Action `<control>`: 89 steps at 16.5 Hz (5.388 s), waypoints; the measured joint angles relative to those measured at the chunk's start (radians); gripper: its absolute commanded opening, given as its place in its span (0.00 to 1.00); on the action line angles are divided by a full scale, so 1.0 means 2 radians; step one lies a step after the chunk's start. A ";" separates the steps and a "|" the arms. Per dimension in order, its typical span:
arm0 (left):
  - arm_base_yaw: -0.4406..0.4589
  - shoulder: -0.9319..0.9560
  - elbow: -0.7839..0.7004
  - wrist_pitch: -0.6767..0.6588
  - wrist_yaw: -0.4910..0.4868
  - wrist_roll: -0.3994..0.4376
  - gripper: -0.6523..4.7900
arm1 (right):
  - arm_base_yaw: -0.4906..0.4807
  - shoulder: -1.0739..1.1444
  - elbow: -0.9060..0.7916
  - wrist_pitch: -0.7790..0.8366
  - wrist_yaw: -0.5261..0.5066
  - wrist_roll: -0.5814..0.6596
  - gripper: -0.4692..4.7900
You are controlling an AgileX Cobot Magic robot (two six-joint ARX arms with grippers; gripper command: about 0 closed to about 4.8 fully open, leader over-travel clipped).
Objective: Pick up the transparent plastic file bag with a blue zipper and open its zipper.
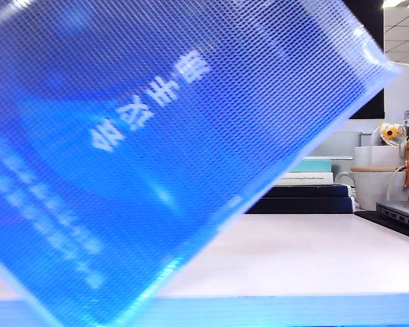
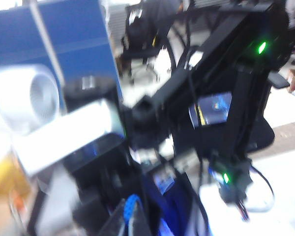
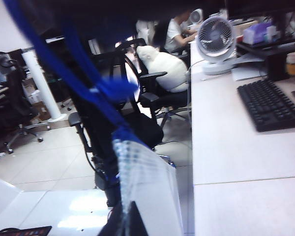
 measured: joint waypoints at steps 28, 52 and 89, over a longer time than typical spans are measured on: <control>0.036 -0.005 -0.063 -0.315 -0.323 0.122 0.11 | -0.150 0.001 0.131 0.014 -0.007 0.036 0.09; 0.087 -0.122 -0.100 -0.146 -0.435 0.000 1.00 | -0.111 0.065 0.137 -0.004 0.035 0.052 0.09; 0.087 -0.207 -0.101 -0.173 -0.482 -0.037 1.00 | -0.299 0.048 0.150 -0.407 0.375 -0.307 0.52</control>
